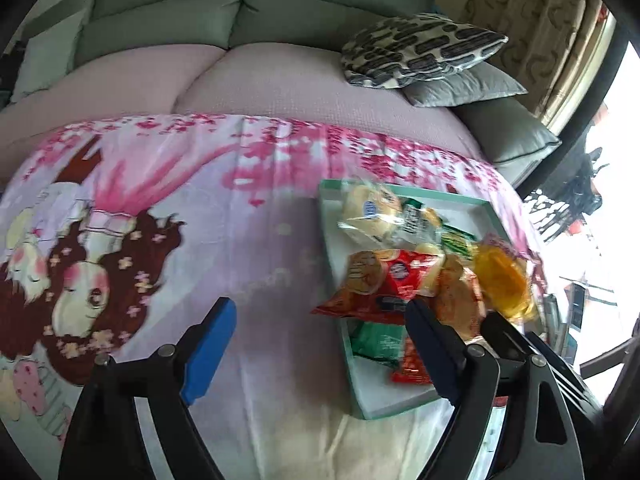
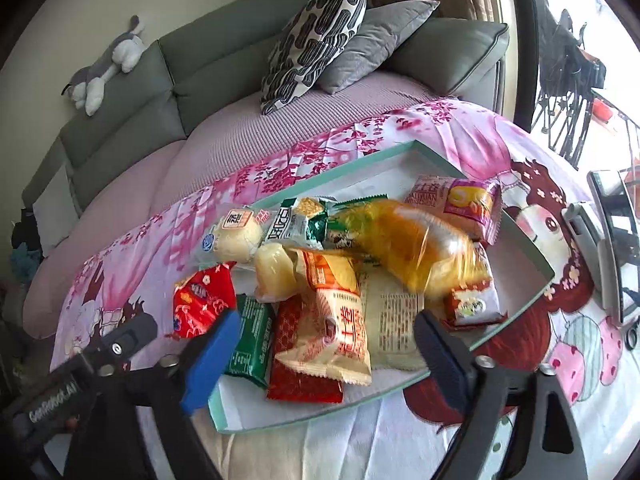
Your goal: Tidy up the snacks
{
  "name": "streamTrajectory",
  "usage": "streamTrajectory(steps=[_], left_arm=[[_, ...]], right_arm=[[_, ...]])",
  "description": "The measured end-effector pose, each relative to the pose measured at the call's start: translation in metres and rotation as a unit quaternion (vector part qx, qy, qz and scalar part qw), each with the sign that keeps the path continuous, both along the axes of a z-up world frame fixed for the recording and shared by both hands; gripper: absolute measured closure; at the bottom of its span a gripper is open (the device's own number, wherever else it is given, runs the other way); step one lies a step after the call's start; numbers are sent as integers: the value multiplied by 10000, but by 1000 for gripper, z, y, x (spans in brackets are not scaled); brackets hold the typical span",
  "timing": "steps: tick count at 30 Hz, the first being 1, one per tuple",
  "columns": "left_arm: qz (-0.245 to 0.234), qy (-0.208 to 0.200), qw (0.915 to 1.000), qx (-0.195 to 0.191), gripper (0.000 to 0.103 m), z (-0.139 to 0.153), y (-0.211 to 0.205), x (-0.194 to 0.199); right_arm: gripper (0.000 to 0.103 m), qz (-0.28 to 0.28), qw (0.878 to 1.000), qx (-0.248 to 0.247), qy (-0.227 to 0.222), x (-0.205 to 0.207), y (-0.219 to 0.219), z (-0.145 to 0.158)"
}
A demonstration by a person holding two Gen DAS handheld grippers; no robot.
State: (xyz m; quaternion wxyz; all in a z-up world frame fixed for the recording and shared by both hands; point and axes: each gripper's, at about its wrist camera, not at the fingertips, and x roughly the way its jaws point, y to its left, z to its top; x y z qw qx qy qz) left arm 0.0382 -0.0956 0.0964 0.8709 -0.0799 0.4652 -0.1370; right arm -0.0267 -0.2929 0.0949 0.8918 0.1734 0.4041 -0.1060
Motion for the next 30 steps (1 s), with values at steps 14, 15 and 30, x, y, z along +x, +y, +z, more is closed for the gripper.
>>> streamTrajectory(steps=[14,15,30], left_arm=[[822,28,9879,1312,6,-21,35,-31],[846,98,9872,1350,6,-25,38,-33],[846,477,9817,1641,6,-44,43,-48]], right_arm=[[0,255,9991,-299,157,-30,30,-9],[0,264,9990,-307,175,-32,31,-11],[0,415,9976,-394,381,-36,40,-21]])
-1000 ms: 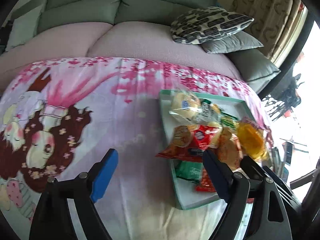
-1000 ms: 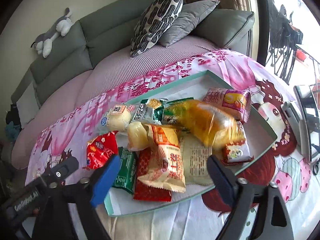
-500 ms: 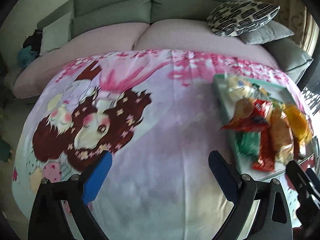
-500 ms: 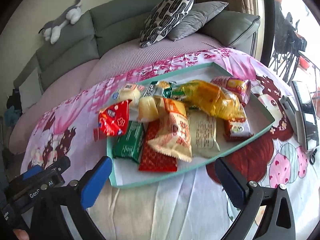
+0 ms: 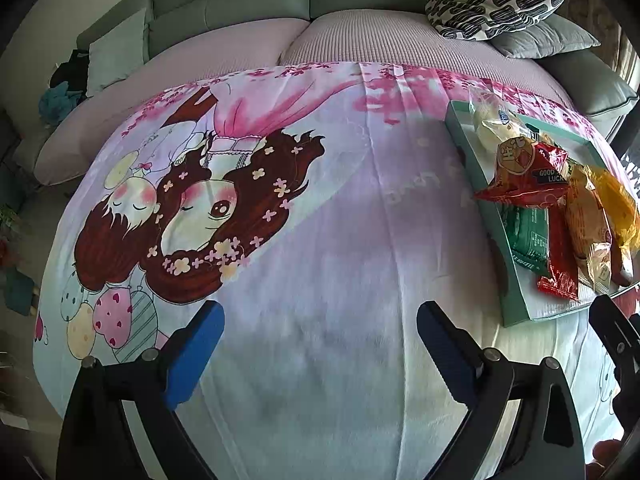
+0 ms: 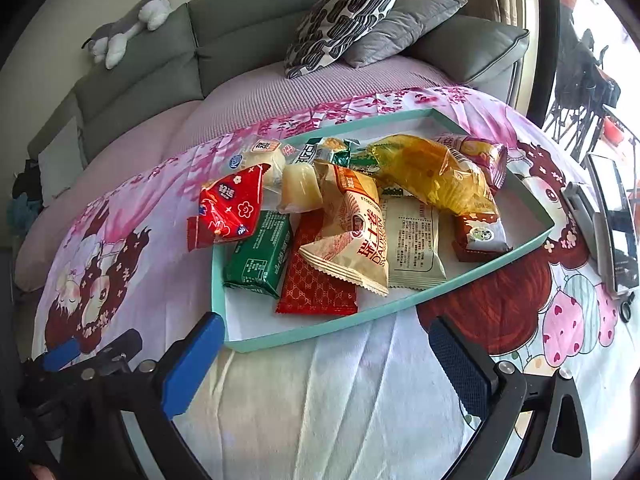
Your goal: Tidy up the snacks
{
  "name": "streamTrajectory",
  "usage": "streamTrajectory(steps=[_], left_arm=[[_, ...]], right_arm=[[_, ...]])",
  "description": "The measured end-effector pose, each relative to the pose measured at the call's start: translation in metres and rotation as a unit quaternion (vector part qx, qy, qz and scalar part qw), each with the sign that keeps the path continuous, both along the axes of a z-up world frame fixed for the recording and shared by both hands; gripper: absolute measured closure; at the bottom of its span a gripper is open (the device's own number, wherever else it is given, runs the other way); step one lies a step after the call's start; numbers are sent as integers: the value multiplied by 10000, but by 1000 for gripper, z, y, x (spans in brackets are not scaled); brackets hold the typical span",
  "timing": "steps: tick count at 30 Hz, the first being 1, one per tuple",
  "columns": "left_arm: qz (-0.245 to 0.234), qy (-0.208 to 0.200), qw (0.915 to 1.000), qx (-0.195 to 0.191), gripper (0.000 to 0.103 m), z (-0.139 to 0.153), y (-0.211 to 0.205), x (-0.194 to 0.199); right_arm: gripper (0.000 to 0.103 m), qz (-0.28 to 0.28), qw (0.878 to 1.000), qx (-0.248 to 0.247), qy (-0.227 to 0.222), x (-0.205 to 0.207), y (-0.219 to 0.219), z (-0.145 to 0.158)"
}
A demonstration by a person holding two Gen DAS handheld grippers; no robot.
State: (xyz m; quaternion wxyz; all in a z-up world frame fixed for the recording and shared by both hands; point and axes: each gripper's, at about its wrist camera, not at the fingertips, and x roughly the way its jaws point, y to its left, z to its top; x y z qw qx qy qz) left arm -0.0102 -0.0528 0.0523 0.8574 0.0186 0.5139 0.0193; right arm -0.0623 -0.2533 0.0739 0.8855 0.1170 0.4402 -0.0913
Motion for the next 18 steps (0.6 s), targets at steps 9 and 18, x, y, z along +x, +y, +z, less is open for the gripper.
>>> streamTrajectory(steps=[9,18], left_arm=[[-19,66,10000,24,6,-4,0,5],[15,205,9998,4,6,-11,3,10]], right_arm=[[0,-20,10000,-22,14,3,-2,-3],[0,-50,9999,-79,61,4,-3,-5]])
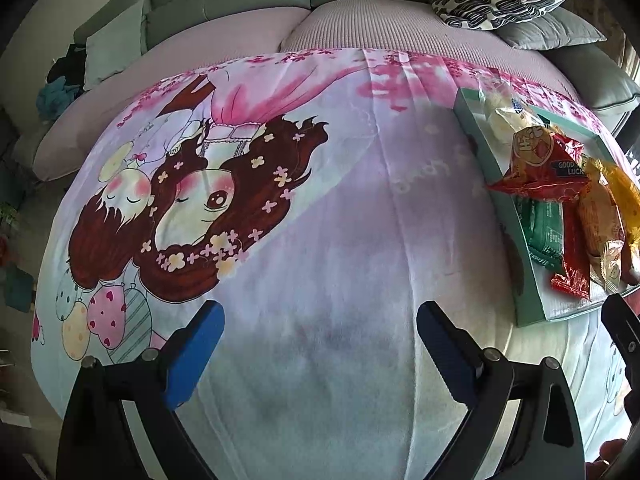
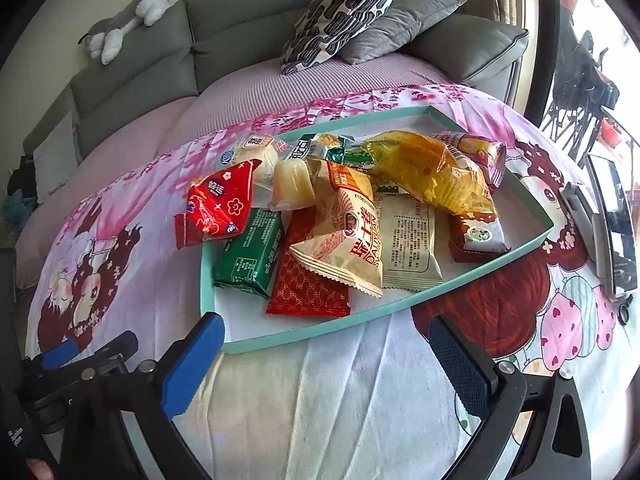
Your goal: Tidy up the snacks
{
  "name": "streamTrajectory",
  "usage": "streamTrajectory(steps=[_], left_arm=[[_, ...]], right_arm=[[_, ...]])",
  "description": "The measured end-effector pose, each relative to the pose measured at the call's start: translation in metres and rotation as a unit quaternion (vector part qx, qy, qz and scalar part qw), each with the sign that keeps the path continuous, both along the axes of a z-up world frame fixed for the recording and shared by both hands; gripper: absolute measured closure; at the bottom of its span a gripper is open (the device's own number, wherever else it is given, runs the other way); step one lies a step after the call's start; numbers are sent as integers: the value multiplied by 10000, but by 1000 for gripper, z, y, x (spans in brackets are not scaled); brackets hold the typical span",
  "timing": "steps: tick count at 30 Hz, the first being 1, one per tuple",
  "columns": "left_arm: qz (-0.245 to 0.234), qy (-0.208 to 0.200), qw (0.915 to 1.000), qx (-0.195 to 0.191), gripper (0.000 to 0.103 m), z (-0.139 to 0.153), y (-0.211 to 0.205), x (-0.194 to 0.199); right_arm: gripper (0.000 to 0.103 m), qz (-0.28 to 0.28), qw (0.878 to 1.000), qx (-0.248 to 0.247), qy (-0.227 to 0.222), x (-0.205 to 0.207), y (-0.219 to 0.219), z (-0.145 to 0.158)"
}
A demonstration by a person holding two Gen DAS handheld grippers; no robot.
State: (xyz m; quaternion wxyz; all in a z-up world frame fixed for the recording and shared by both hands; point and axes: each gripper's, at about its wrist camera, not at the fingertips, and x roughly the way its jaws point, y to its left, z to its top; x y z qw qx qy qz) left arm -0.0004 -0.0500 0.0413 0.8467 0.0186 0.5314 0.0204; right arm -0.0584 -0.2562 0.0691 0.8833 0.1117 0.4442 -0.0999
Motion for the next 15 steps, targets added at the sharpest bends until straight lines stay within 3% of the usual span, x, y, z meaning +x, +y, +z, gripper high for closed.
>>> streamTrajectory(steps=[15], left_arm=[[29,94,9999,-37,6,-3,1,3]], right_arm=[[0,28,10000,5,61,2,2,-3]])
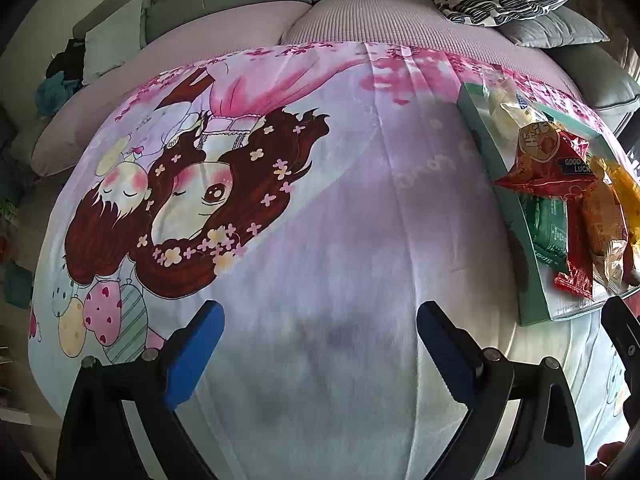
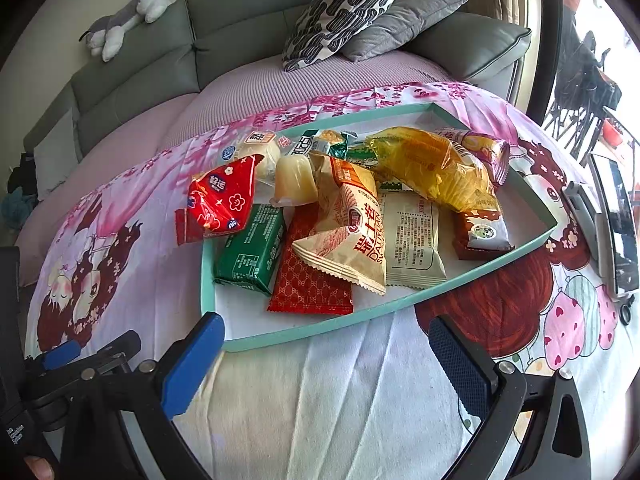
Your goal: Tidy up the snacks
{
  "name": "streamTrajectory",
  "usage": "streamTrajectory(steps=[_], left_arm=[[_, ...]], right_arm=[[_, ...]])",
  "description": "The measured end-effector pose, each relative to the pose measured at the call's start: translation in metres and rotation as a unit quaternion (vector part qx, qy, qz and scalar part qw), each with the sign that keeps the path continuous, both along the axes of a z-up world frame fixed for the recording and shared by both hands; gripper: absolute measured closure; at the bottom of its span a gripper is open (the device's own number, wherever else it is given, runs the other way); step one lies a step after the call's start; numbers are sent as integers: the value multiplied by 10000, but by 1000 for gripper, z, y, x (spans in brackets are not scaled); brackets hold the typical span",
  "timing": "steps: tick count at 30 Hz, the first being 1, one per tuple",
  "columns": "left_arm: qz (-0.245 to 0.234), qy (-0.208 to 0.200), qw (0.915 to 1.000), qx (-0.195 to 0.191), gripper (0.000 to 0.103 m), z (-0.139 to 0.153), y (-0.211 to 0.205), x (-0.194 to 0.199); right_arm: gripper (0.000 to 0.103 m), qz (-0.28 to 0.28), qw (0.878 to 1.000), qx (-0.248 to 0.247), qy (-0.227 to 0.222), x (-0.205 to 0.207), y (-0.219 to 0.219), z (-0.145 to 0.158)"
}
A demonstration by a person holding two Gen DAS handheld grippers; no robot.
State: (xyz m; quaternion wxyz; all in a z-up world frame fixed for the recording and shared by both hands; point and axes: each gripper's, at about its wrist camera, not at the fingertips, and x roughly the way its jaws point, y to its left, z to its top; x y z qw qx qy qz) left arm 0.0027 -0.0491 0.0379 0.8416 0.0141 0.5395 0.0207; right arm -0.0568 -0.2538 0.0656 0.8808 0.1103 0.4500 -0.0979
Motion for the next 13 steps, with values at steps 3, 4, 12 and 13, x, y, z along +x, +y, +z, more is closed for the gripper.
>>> streamTrajectory(steps=[3,4,12,13], left_arm=[[12,16,10000,-3,6,-1,0,0],[16,25,10000,-1,6,-1,0,1],[-19,-11,10000,-8,6,0,0,-1],[-16,15,10000,-14,6,-1,0,0]], right_arm=[[0,1,10000,9,10,0,0,-1],[0,2,10000,15,14,1,0,-1],[0,-3,10000,23,6,1,0,-1],[0,-1,10000,24,9,1,0,-1]])
